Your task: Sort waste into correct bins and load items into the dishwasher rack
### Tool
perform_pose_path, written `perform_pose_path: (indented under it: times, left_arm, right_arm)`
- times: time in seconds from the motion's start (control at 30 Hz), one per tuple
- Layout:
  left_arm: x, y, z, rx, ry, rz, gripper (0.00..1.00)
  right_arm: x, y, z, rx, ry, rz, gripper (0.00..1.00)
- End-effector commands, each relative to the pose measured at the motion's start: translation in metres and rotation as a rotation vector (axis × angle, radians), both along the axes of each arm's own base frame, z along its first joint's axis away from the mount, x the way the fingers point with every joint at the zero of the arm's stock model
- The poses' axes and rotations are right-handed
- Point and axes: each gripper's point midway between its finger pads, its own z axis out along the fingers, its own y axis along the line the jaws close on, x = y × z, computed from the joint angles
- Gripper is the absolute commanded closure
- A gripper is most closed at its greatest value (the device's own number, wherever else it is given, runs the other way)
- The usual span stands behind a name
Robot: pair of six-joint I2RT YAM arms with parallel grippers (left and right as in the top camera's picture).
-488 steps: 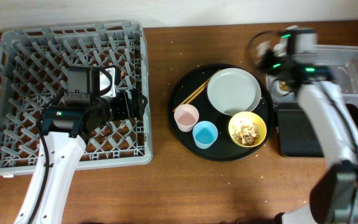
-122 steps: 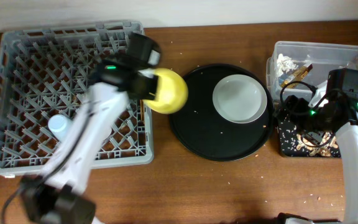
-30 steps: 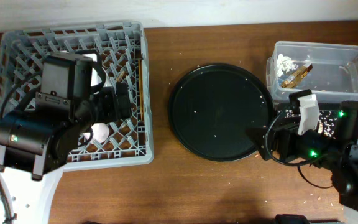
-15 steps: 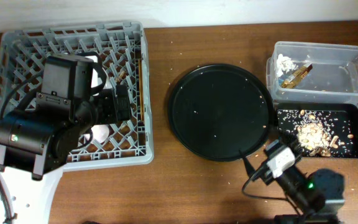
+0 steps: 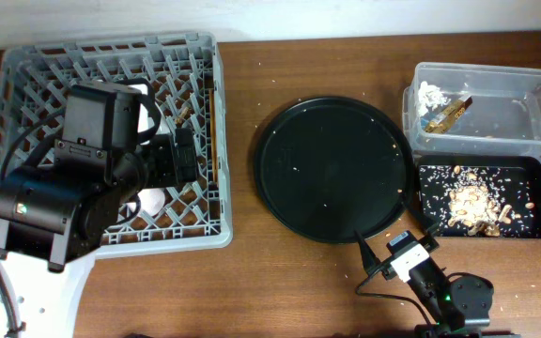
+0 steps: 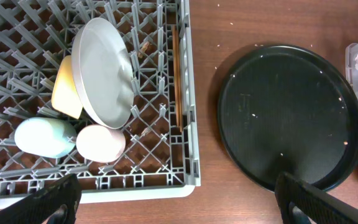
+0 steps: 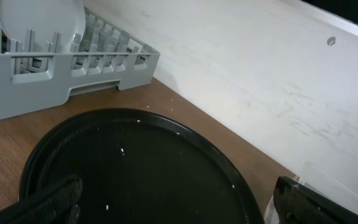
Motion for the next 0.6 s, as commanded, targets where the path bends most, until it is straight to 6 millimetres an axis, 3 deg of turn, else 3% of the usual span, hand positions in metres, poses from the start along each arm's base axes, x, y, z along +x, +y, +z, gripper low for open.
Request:
perform_pose_path:
  times: [0.0,0.17,0.27,0.33,0.43,0.47,0.53,0.57]
  left_arm:
    - [-0.001,0.001,0.003,-0.003,-0.012,-0.005,0.01]
    - [-0.004,0.004,0.005,0.006,-0.017,0.003,0.01]
    - [-0.012,0.056,0.034,0.153,-0.221,0.177,0.01]
    - [-0.013,0.062,0.036,0.131,-0.382,0.161,0.01]
    - [-0.03,0.069,0.01,0.042,-0.576,0.163,0.01]
    - [-0.045,0.073,-0.01,0.017,-0.666,0.173,0.01]
    - [-0.055,0.077,-0.032,0.01,-0.727,0.187,0.01]
    - [-0.06,0.08,-0.056,0.005,-0.781,0.201,0.01]
  right_arm:
    - [0.0,0.0,-0.003,0.0,0.002,0.0,0.02]
    - [0.0,0.0,-0.003,0.0,0.002,0.0,0.02]
    - [0.0,0.0,-0.003,0.0,0.002,0.0,0.02]
    - [0.0,0.0,-0.003,0.0,0.002,0.0,0.02]
    - [0.0,0.0,-0.003,0.0,0.002,0.0,0.02]
    - [0.0,0.0,-0.003,0.0,0.002,0.0,0.02]
    - [0.0,0.0,-0.003,0.0,0.002,0.0,0.02]
    - [0.0,0.0,-0.003,0.0,0.002,0.0,0.02]
